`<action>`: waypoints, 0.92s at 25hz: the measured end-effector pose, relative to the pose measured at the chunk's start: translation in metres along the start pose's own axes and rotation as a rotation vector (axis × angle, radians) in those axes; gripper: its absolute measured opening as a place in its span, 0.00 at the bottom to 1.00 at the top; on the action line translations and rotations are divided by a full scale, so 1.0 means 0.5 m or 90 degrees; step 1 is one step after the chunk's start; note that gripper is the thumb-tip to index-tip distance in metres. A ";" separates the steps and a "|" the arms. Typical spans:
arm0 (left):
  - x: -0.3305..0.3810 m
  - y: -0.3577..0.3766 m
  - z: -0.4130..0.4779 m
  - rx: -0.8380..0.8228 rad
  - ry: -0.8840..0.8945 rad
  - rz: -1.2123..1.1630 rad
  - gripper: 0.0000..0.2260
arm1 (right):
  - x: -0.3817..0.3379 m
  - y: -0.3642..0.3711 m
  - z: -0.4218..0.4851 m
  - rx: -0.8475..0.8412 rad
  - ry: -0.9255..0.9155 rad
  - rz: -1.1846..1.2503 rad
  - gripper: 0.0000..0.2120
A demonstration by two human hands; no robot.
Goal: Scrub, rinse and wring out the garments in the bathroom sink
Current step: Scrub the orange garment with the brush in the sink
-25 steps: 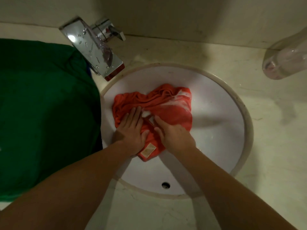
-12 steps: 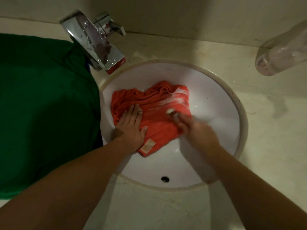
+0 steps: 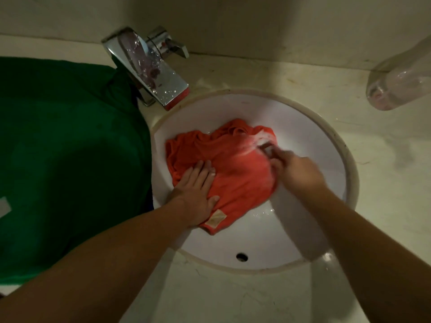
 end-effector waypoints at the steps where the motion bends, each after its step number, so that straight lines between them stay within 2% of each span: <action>1: 0.000 0.000 0.001 0.010 0.011 -0.008 0.36 | 0.016 -0.027 0.003 0.042 0.069 0.012 0.22; 2: -0.002 -0.002 0.001 0.025 0.014 -0.022 0.36 | 0.010 -0.029 0.000 0.068 0.092 0.014 0.22; 3: -0.003 -0.001 0.000 0.034 0.015 -0.035 0.36 | -0.022 -0.004 -0.004 0.066 0.056 0.028 0.22; 5: -0.002 0.006 -0.002 0.045 0.021 -0.054 0.35 | -0.109 0.089 -0.030 -0.015 -0.116 0.060 0.21; 7: -0.002 0.005 0.000 0.038 0.018 -0.061 0.35 | -0.135 0.118 -0.039 -0.056 -0.194 0.039 0.20; 8: -0.002 0.005 0.001 0.040 0.016 -0.060 0.35 | -0.113 0.090 -0.019 -0.039 -0.156 0.031 0.20; 10: -0.004 0.015 0.002 0.047 0.018 -0.047 0.35 | -0.038 0.016 0.019 0.015 0.004 0.023 0.20; 12: -0.002 0.013 -0.004 0.046 0.027 -0.044 0.35 | 0.005 -0.019 0.017 0.054 0.070 0.007 0.20; 14: 0.000 -0.016 0.006 0.030 0.028 -0.051 0.33 | -0.029 0.017 0.000 0.046 0.018 0.059 0.21; 16: -0.018 -0.064 0.040 0.055 -0.036 -0.066 0.29 | -0.073 0.082 -0.020 -0.011 -0.060 0.109 0.22; 18: -0.052 -0.073 0.071 0.087 -0.110 -0.071 0.26 | -0.079 0.107 -0.040 -0.067 -0.059 0.090 0.22; 21: -0.101 -0.017 0.068 0.132 -0.121 -0.044 0.30 | -0.021 0.066 -0.020 0.022 0.071 0.057 0.22; 23: -0.086 0.012 0.052 0.142 -0.103 -0.031 0.31 | -0.039 0.057 -0.017 0.084 0.062 0.100 0.21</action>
Point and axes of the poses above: each hand's wrist, its own z-axis towards the middle knuckle, its own y-axis out of the palm, x = y × z, the point moved 2 cm from there along z, towards the middle knuckle, and after that the axes turned 13 degrees about z, right-handed, at the moved point
